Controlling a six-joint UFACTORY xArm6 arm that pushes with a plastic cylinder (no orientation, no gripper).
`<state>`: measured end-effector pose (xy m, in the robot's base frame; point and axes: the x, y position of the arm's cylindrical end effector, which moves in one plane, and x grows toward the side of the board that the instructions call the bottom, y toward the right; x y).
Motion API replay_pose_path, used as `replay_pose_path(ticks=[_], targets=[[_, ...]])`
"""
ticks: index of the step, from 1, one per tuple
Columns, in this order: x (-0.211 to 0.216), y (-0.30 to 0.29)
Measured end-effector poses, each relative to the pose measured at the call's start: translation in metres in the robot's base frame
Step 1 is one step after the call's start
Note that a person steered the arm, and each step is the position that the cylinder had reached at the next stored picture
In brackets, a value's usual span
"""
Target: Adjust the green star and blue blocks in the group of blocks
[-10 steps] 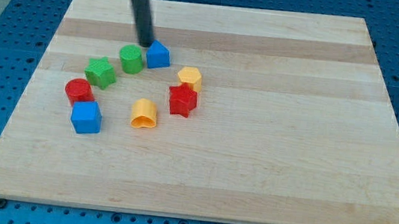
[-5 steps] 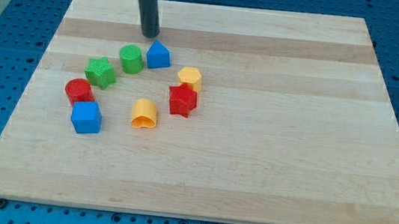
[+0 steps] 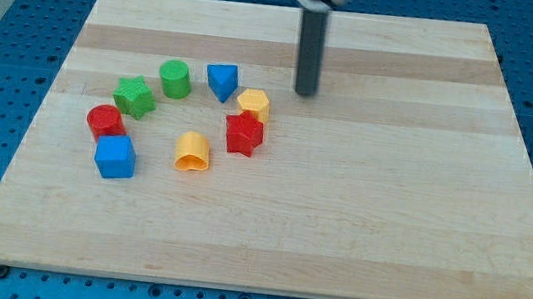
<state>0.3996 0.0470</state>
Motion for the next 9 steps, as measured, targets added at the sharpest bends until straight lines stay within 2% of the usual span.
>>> replay_pose_path(ticks=[1, 2, 3, 6, 8, 9], targets=[[0.099, -0.003], [0.142, -0.105], [0.153, -0.138], [0.142, -0.243], [0.114, -0.243], [0.114, -0.266]])
